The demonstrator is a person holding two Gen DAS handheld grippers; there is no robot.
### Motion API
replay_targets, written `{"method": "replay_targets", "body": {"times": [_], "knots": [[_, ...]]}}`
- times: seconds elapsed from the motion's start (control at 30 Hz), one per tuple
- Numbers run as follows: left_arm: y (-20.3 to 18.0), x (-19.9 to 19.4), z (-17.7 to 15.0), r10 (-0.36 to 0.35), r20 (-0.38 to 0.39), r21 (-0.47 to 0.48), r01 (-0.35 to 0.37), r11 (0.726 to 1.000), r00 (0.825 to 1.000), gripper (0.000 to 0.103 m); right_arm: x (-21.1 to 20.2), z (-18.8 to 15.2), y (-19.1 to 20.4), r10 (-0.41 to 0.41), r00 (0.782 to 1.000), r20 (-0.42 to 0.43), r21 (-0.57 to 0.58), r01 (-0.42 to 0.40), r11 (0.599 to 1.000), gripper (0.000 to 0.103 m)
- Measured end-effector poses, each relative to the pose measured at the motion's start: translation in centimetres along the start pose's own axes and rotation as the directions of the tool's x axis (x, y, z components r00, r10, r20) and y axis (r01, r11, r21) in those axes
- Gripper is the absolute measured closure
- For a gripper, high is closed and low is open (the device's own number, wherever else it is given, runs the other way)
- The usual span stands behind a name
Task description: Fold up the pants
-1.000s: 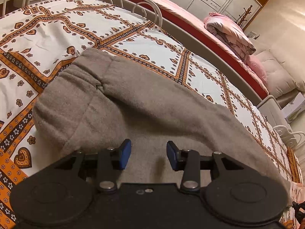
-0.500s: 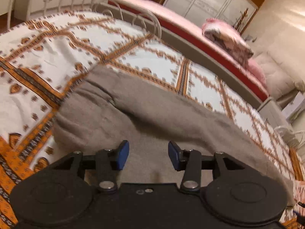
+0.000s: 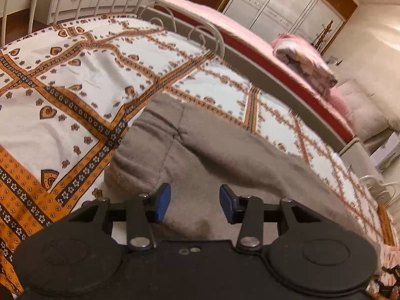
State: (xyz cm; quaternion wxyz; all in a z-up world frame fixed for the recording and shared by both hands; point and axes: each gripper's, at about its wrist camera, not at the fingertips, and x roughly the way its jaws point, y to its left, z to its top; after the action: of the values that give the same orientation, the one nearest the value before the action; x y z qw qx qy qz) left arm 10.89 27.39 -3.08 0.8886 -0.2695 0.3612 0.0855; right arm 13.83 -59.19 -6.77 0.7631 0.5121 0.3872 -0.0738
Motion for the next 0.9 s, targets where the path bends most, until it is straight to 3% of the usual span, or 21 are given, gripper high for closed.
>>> {"method": "replay_targets", "body": {"times": [0.03,0.07,0.13,0.2,0.27,0.3,0.33,0.4,0.43,0.5,0.53,0.57,0.6,0.67,0.77,0.8,0.9], "knots": [[-0.2,0.6,-0.1,0.018,-0.025,0.013,-0.017,1.0,1.0,0.068,0.2,0.0,0.8,-0.031,0.999,0.006,-0.066,0.032,0.997,0.076],[-0.4,1.3,-0.3,0.028,-0.047,0.026,-0.027,0.999,0.999,0.068,0.4,0.0,1.6,-0.063,0.998,0.016,-0.132,0.065,0.989,0.087],[-1.1,2.0,-0.4,0.045,-0.067,0.051,-0.042,0.998,0.997,0.068,-0.5,0.0,3.5,-0.03,0.996,0.079,-0.241,0.049,0.969,0.088],[-1.3,2.1,-0.5,0.047,-0.063,0.053,-0.044,0.998,0.997,0.065,-2.9,-0.4,5.8,0.101,0.981,0.164,-0.35,-0.038,0.936,0.089],[-1.1,2.1,-0.5,0.04,-0.063,0.04,-0.037,0.999,0.997,0.065,-4.8,-1.2,7.3,0.192,0.955,0.228,-0.463,-0.067,0.884,0.089],[-0.9,2.2,-0.6,0.034,-0.065,0.036,-0.031,0.999,0.997,0.065,-4.8,-1.3,7.5,0.19,0.949,0.252,-0.5,-0.04,0.865,0.089],[-0.8,2.2,-0.5,0.027,-0.068,0.037,-0.024,0.999,0.997,0.065,-3.7,-0.9,7.1,0.132,0.958,0.253,-0.504,0.014,0.864,0.089],[-0.8,2.2,-0.5,0.019,-0.069,0.038,-0.016,0.999,0.997,0.065,0.2,0.5,4.8,-0.054,0.986,0.156,-0.428,0.117,0.896,0.088],[-0.8,2.2,-0.6,0.02,-0.069,0.036,-0.017,0.999,0.997,0.065,2.2,0.7,3.6,-0.144,0.986,0.081,-0.404,0.165,0.9,0.089],[-0.9,2.1,-0.6,0.019,-0.067,0.036,-0.017,0.999,0.998,0.065,2.3,1.1,2.5,-0.111,0.991,0.07,-0.367,0.129,0.921,0.087],[-0.9,2.1,-0.6,0.019,-0.067,0.038,-0.017,0.999,0.998,0.065,1.7,1.3,2.6,-0.095,0.993,0.076,-0.343,0.115,0.932,0.082],[-0.9,2.1,-0.6,0.018,-0.066,0.041,-0.016,0.999,0.998,0.065,1.2,1.2,2.6,-0.096,0.99,0.102,-0.332,0.125,0.935,0.068],[-0.9,2.1,-0.6,0.018,-0.066,0.041,-0.015,0.999,0.998,0.065,0.7,0.9,2.7,-0.12,0.983,0.139,-0.336,0.161,0.928,0.062],[-0.9,2.0,-0.5,0.012,-0.062,0.043,-0.01,0.999,0.998,0.063,-0.6,0.7,3.2,-0.138,0.967,0.214,-0.351,0.208,0.913,0.061],[-1.2,1.4,-0.3,0.007,-0.03,0.049,-0.005,0.999,1.0,0.063,-3.1,0.0,4.4,-0.093,0.938,0.334,-0.388,0.227,0.893,0.061],[-1.5,1.0,-0.3,0.002,-0.006,0.056,-0.002,0.998,1.0,0.063,-3.6,-0.4,5.1,-0.056,0.935,0.35,-0.412,0.207,0.888,0.061],[-2.1,0.8,0.0,-0.002,0.028,0.072,0.0,0.997,1.0,0.063,-3.0,-1.9,7.2,0.041,0.959,0.281,-0.477,0.103,0.873,0.061]]}}
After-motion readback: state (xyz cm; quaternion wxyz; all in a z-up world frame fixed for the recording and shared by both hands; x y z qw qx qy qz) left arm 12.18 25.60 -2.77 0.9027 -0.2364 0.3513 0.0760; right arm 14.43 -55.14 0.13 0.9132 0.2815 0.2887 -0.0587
